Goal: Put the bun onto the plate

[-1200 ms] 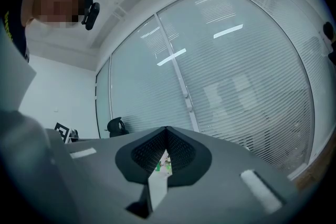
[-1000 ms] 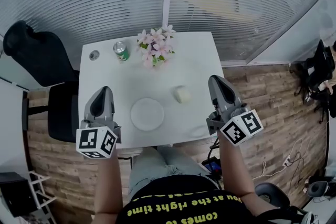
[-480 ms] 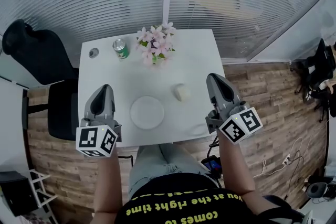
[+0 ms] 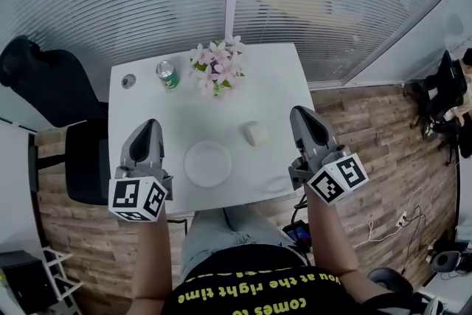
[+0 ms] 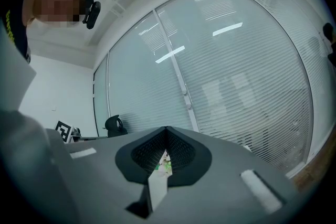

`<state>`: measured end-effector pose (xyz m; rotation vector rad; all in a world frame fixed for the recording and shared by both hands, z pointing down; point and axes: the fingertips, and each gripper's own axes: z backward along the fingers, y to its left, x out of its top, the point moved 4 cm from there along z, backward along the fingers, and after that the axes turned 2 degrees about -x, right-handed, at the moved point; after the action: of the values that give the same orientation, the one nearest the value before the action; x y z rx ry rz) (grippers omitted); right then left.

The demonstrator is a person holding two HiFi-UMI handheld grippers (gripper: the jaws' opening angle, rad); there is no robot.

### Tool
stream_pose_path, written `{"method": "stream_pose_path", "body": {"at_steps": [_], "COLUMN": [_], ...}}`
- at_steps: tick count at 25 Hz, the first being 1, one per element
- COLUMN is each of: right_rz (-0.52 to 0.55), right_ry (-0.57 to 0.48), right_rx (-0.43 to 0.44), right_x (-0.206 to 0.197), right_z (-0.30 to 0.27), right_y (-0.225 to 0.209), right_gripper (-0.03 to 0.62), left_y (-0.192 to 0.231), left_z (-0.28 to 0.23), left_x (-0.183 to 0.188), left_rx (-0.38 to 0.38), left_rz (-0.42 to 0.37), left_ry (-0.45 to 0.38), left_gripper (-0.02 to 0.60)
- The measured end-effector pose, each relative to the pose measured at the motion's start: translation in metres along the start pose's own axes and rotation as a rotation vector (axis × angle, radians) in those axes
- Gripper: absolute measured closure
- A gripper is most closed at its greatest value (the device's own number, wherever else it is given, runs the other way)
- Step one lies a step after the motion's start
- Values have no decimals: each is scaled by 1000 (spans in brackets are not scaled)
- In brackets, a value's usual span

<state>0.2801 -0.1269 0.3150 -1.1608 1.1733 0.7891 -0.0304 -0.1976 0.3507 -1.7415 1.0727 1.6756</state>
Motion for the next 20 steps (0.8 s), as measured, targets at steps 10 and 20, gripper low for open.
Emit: {"method": "stream_pose_path", "body": {"at_steps": [10,20], "right_rz": [-14,-15], "right_ry": [15,65], "right_rx": [-4,-8], "right_x": [-9,-29], "right_z": [-13,-22], "right_y": [3,1], "right_gripper": [588,586], "left_y": [4,13], "left_z": [-10,-13], "left_x": [-8,-22], "left_rx": [-14,1], "left_rz": [15,36], "left_ry": [23,49], "left_gripper": [580,581]}}
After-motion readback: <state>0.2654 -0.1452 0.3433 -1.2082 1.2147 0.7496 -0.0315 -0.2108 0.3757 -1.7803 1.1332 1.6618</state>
